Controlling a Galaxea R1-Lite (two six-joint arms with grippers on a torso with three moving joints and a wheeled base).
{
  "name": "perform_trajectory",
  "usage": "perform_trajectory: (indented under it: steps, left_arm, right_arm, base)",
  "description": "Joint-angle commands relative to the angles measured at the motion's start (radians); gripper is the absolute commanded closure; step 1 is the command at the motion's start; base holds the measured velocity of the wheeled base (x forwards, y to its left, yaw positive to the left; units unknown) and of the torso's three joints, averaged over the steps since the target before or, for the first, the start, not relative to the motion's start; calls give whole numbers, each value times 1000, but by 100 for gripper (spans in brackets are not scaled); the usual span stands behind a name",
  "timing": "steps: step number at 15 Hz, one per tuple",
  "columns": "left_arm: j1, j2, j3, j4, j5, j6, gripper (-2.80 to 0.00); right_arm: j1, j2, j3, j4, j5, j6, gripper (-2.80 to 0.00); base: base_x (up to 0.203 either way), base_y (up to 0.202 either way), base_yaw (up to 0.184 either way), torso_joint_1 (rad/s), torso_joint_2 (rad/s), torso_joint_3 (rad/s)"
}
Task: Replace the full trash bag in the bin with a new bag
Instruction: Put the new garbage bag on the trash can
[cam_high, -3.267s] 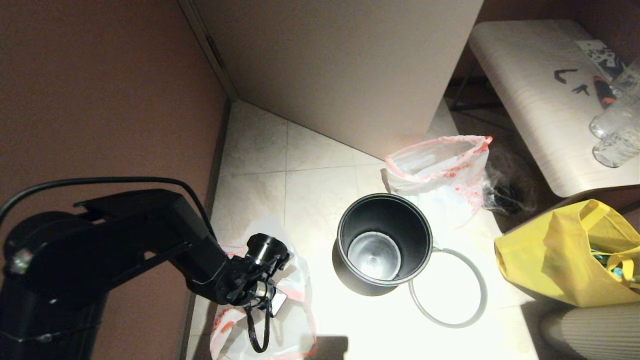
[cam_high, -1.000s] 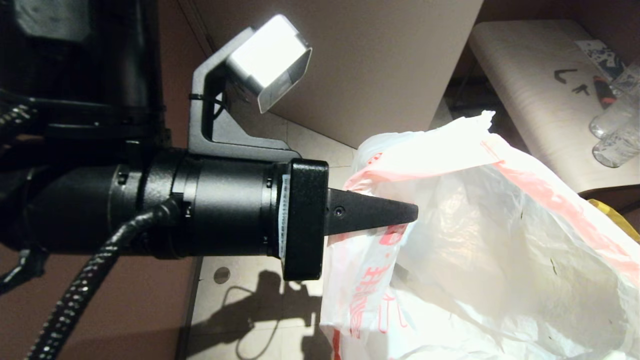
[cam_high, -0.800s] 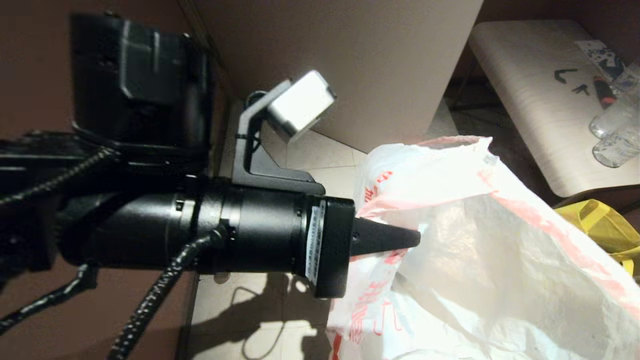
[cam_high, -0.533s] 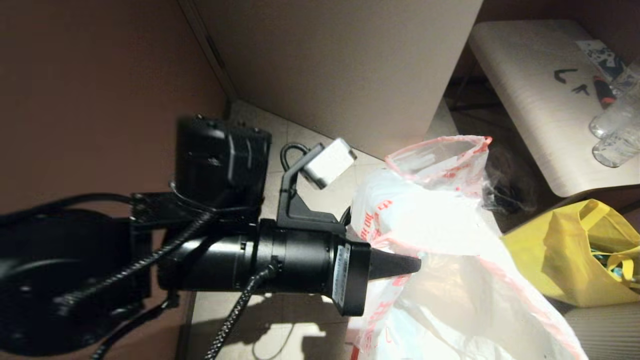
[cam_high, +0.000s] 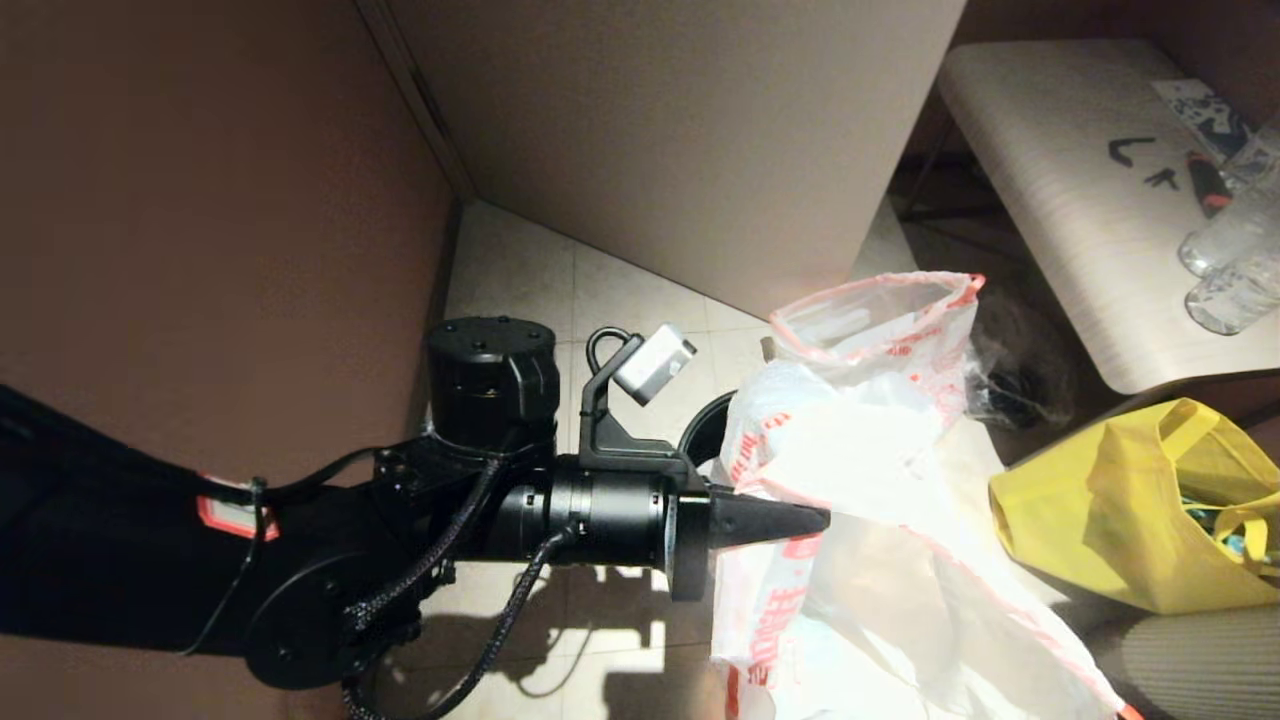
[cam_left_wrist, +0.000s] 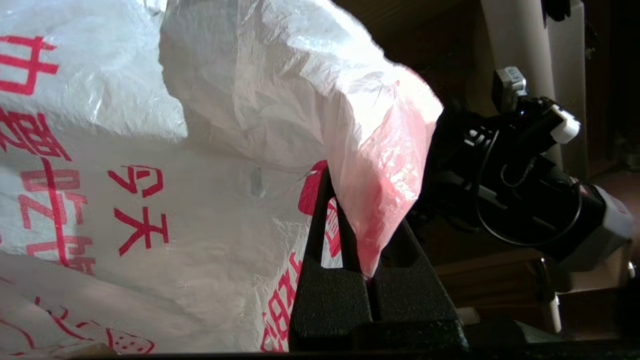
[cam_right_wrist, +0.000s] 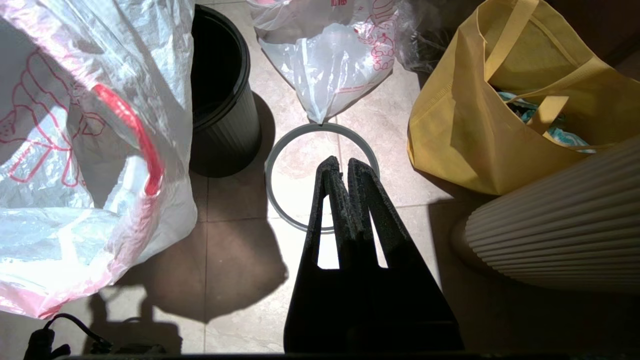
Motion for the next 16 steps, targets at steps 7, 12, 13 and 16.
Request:
perform_trajectory:
  steps: [7, 12, 13, 16]
  left_arm:
    - [-86, -51, -154, 144, -4, -19, 0]
    - [-98, -3, -189, 141, -26, -21, 0]
    - [-98, 18, -209, 141, -32, -22, 0]
    - [-96, 78, -261, 138, -58, -22, 0]
  right_arm:
    - [0, 1, 0, 0, 0, 0, 0]
    - [0, 1, 0, 0, 0, 0, 0]
    - [0, 1, 0, 0, 0, 0, 0]
    - [0, 1, 0, 0, 0, 0, 0]
  base:
    - [0, 0, 0, 0, 0, 0]
    - [0, 0, 0, 0, 0, 0]
    - [0, 0, 0, 0, 0, 0]
    - [0, 0, 0, 0, 0, 0]
